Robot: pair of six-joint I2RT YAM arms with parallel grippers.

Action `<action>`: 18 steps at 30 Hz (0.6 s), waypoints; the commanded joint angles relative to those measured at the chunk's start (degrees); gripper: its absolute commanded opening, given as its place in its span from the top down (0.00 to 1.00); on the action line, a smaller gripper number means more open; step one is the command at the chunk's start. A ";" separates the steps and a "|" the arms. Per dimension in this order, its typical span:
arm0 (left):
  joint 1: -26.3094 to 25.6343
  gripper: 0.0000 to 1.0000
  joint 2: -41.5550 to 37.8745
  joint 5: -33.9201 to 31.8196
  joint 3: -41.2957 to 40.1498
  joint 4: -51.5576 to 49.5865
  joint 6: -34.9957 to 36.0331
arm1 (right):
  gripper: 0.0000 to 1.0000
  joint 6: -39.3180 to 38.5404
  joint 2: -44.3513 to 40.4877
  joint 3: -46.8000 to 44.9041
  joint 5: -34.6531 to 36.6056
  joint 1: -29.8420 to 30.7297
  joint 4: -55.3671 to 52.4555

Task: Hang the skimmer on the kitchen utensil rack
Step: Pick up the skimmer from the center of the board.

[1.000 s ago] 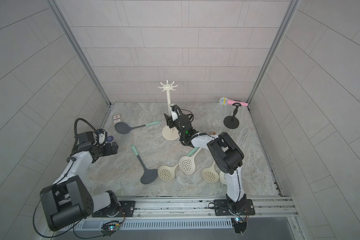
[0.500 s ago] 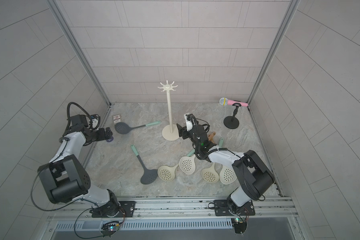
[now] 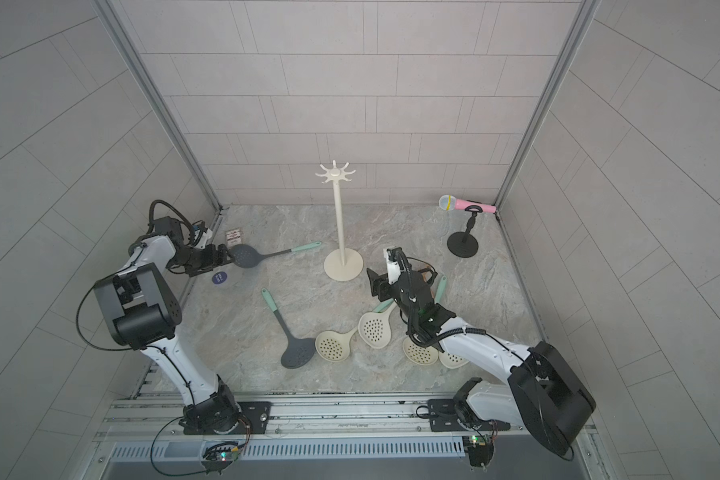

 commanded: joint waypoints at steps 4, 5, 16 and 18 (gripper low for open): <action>0.28 0.13 3.26 3.91 3.96 -1.17 -1.96 | 0.21 0.34 -1.93 -1.97 1.25 0.31 -2.55; 0.27 0.13 3.87 3.96 4.72 -1.05 -2.28 | 0.21 0.17 -2.16 -2.00 1.13 0.40 -3.18; 0.21 0.27 10.76 5.61 12.27 0.40 -6.63 | 0.21 0.40 -4.39 -3.69 2.12 0.35 -4.38; 0.11 0.32 12.02 6.38 13.11 0.45 -6.98 | 0.21 0.48 -4.41 -3.60 2.30 0.39 -4.69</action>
